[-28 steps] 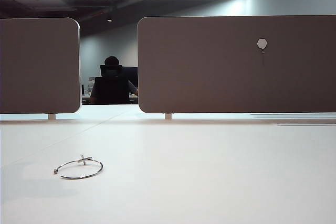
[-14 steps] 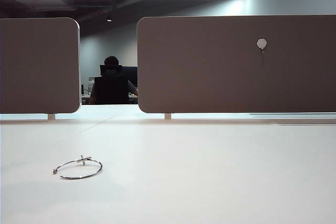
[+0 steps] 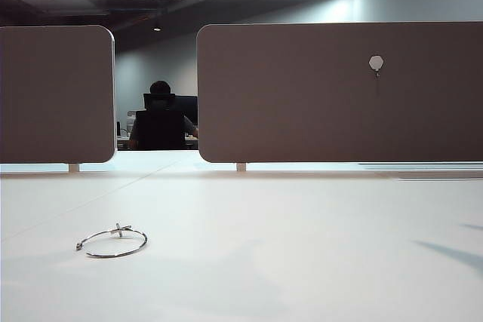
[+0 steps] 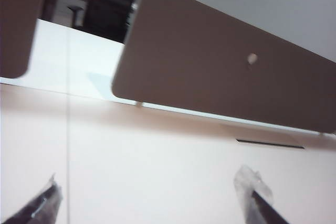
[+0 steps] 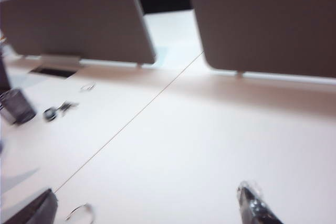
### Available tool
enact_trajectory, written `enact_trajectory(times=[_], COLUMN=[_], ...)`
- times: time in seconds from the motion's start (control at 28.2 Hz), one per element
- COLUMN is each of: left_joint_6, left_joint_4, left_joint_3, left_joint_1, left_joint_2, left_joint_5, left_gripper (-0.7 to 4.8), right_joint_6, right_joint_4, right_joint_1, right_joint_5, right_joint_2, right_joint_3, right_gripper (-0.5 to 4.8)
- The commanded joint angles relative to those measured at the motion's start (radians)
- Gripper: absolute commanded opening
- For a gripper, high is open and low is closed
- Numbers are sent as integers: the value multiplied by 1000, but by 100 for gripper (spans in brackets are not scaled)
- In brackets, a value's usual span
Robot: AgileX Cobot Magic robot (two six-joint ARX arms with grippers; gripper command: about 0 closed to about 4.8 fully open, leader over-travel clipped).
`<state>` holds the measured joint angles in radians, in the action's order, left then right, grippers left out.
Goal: Hang the earring on the hook.
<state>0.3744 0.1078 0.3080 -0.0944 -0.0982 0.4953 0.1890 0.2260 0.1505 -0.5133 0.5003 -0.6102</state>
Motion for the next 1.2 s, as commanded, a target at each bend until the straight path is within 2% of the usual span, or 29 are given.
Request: enact_trajectory(times=[0.04, 0.25, 0.39, 0.57, 0.74, 0.89, 0.99, 1.1, 1.2], left_joint_6=[-1, -79, -79, -80, -125, -257, -361, -379, -379], left_joint_4=[6, 19, 54, 159, 193, 290, 394, 439, 441], left_joint_3=[4, 4, 10, 49, 91, 148, 194, 217, 220], left_joint_1=[2, 14, 62, 185, 334, 440, 507, 552, 574], left_joint_2=[-27, -62, -96, -146, -200, -253, -300, -329, -340], left_joint_5=[52, 62, 62, -15, -121, -232, -314, -402, -438], left_gripper=[479, 479, 479, 479, 479, 479, 479, 479, 479], right_joint_6=[-15, -124, -165, -166, -223, -276, -298, -328, -365], right_joint_4=[-27, -108, -161, -170, -170, -161, -141, -140, -142], right_joint_1=[110, 358, 447, 465, 489, 528, 564, 603, 645], right_joint_5=[34, 145, 143, 72, 67, 71, 104, 156, 213], right_joint_2=[101, 338, 517, 718, 894, 1011, 1075, 1117, 1154], right_joint_3=[-23, -66, -108, -192, -302, -374, -404, -406, -406], right_gripper=[463, 461, 461, 461, 461, 462, 461, 461, 461])
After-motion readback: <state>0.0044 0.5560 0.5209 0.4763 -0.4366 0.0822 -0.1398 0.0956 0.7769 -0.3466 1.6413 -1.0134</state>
